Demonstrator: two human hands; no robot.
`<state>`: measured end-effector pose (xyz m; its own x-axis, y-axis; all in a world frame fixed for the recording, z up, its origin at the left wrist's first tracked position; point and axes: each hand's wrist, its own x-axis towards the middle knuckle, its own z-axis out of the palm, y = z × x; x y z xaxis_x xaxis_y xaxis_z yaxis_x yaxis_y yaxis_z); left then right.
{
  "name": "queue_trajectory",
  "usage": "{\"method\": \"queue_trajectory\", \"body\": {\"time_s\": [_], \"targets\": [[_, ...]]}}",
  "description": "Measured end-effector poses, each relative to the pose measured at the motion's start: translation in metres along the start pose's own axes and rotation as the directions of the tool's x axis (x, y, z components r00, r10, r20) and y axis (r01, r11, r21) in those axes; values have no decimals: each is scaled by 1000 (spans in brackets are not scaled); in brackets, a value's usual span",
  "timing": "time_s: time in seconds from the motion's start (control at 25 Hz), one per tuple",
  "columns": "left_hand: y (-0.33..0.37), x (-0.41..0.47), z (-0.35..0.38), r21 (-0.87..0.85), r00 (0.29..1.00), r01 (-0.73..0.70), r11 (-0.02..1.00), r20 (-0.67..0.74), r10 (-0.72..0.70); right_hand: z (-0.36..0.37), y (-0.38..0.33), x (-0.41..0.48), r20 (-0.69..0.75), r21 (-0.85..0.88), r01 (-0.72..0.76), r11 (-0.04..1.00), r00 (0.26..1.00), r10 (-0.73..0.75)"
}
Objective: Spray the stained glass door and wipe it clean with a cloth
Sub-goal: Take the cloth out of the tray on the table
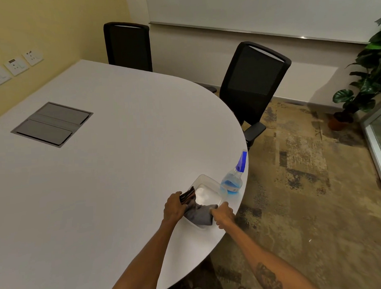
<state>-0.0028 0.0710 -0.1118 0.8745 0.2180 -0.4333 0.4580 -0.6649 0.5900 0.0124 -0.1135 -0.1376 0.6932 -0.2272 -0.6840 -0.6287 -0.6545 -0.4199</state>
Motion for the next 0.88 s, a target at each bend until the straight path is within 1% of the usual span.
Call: {"method": "queue_trajectory", "body": {"time_s": [0.24,0.36,0.48,0.8,0.88], "targets": [[-2,9,4,55,1000,-17,998,-26,18,14,-5,-3,-38,6,-70,998,997,70],[-2,12,3,70,1000,0,998,-29,2,22,-3,-5,-50,59,-91,994,994,94],[-10,16,6,85,999,0,996,-53,5,28,-5,-4,-94,94,-94,991,990,103],[-14,16,7,58,993,-30,998,-110,36,22,-16,-13,-165,135,-141,981,973,163],[-13,16,7,46,993,-33,998,-111,38,18,-22,-17,-184,172,-146,974,967,177]]}}
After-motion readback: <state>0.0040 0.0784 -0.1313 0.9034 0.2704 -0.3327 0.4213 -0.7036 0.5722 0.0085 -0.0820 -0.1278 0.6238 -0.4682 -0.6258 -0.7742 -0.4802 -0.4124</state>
